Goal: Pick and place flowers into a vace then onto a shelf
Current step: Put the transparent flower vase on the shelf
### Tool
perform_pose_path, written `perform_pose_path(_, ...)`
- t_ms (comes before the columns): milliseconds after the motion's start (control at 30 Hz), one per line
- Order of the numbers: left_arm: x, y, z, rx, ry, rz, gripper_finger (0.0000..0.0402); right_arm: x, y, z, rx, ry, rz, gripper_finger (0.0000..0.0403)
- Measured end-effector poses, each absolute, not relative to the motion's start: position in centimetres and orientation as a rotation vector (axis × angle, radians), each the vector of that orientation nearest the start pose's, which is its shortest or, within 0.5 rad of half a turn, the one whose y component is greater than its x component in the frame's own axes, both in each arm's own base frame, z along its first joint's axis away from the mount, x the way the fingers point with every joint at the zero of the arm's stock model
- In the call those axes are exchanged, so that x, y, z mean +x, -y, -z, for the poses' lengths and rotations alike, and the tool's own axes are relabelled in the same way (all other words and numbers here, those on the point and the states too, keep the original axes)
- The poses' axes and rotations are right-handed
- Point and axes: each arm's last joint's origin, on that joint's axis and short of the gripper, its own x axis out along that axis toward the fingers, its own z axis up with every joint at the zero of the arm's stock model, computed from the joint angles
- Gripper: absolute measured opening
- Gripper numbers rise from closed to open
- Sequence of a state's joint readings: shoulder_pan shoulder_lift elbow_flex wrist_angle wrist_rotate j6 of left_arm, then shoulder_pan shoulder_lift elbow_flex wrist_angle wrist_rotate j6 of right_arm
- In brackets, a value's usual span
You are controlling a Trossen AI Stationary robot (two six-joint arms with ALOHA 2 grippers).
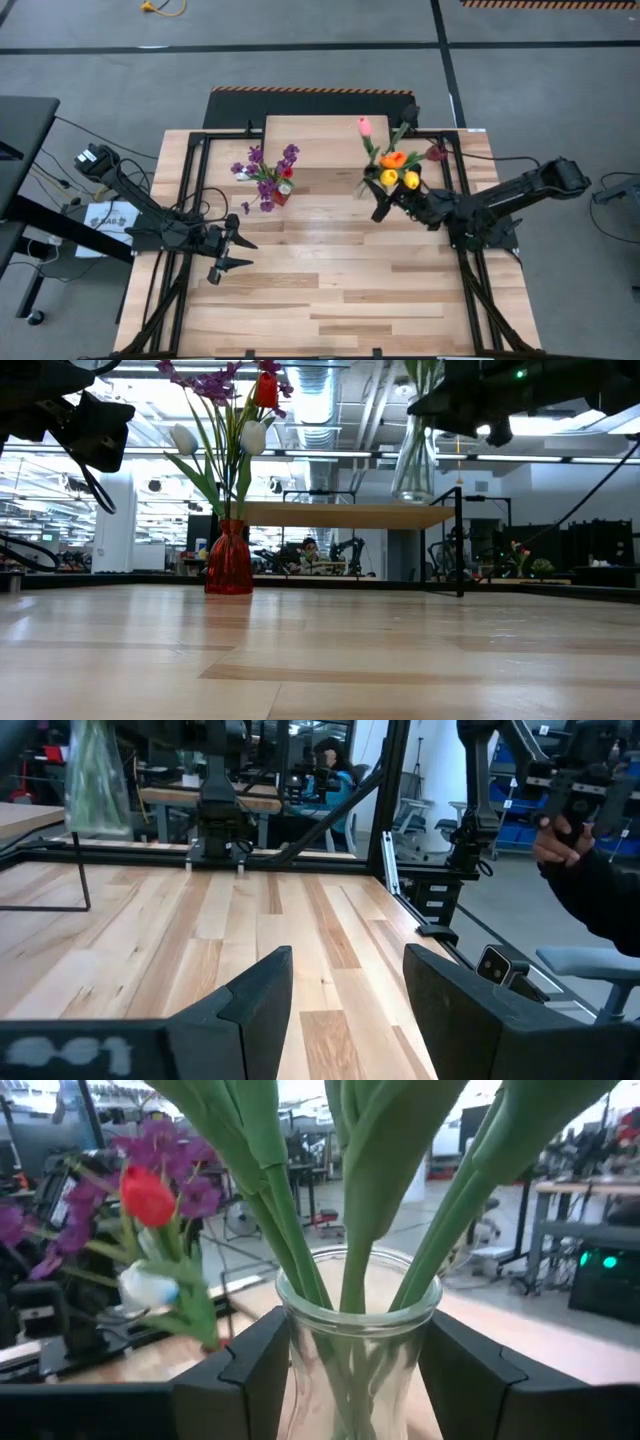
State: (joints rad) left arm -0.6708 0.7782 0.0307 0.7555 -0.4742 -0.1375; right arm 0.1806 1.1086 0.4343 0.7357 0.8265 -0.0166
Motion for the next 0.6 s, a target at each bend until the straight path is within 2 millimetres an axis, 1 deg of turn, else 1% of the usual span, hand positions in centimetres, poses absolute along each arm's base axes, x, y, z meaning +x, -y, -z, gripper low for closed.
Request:
perform_pose_path(133,12.3,8.0,-16.7,-0.142,-0.007,0.197,0.0183,21.1,-0.8,-24.8,0.005,0.067,0.646,0.0180)
perform_pose_path(200,12.3,8.0,-16.7,-0.142,-0.007,0.197,0.0183,20.9,-0.2,-25.3,-0.006,0.050,0.650,0.0189)
perform_pose_path(333,12.3,8.0,-16.7,-0.142,-0.007,0.197,0.0183,21.2,1.1,-26.5,-0.028,-0.014,0.678,0.0201)
perform_pose_path(500,12.3,8.0,-16.7,-0.142,-0.007,0.196,0.0183,22.0,2.7,-28.2,-0.040,-0.033,0.655,0.0183)
perform_pose_path(600,12.3,8.0,-16.7,-0.142,-0.007,0.196,0.0183,22.0,3.7,-29.0,-0.063,-0.042,0.683,0.0180)
